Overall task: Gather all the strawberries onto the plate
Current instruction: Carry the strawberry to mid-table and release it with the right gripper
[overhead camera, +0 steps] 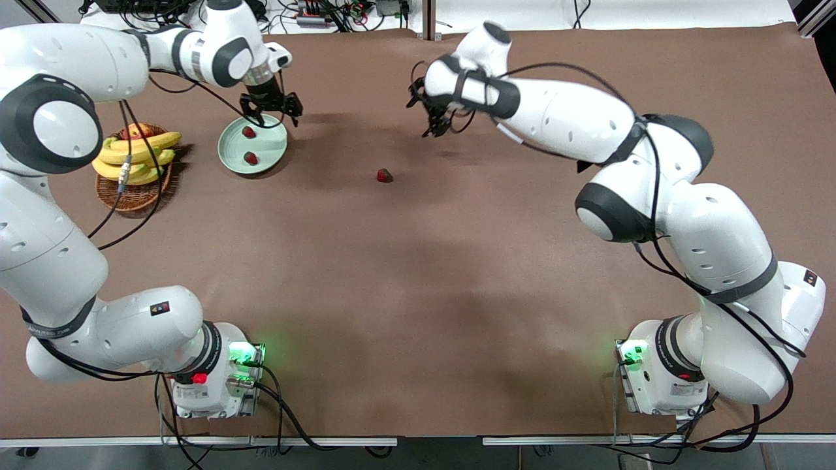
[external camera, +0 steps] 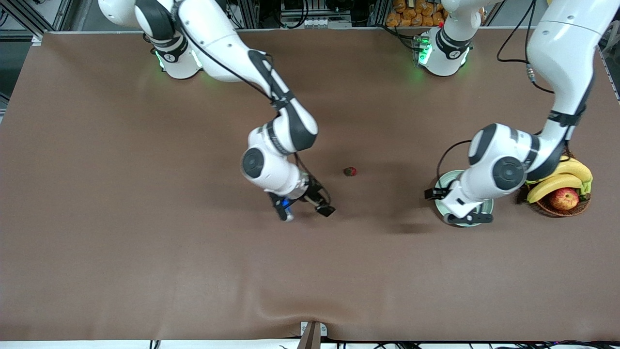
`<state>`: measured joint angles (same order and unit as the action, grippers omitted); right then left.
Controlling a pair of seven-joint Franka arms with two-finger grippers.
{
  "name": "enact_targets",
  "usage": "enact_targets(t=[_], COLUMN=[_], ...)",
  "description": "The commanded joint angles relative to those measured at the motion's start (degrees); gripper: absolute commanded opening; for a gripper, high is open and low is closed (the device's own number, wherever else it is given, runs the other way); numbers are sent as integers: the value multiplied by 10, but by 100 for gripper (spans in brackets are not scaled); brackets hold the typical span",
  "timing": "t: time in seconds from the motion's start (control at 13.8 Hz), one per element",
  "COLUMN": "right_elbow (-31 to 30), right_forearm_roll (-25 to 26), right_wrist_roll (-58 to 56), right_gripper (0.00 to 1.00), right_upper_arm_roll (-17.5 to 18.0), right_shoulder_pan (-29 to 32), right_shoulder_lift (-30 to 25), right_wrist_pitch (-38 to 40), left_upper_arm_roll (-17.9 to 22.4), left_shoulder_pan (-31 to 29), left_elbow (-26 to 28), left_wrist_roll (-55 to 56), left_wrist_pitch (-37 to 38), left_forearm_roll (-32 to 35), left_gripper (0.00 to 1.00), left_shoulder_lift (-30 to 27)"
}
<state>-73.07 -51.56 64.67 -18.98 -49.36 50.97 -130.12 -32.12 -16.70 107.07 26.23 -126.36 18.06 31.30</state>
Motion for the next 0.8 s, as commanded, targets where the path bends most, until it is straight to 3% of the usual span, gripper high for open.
enact_targets(t=[0.0, 0.44, 0.73], right_elbow=[-16, -16, -16], right_forearm_roll=[2, -3, -6], right_wrist_roll=[-70, -195, -228], right_gripper=[100, 100, 100], right_upper_arm_roll=[-58, -198, -235], right_shoulder_pan=[1, 1, 6], right_shoulder_lift=[-39, -57, -76], right_wrist_pitch=[105, 304, 350], left_upper_arm_roll=[1, 2, 2], left_shoulder_pan=[34, 112, 162], left_elbow=[-8, -21, -27], left_wrist_roll=[68, 210, 403], left_wrist_pitch=[-1, -1, -4], left_forearm_roll=[-7, -6, -7], left_gripper=[100, 100, 100], left_shoulder_lift=[5, 16, 27])
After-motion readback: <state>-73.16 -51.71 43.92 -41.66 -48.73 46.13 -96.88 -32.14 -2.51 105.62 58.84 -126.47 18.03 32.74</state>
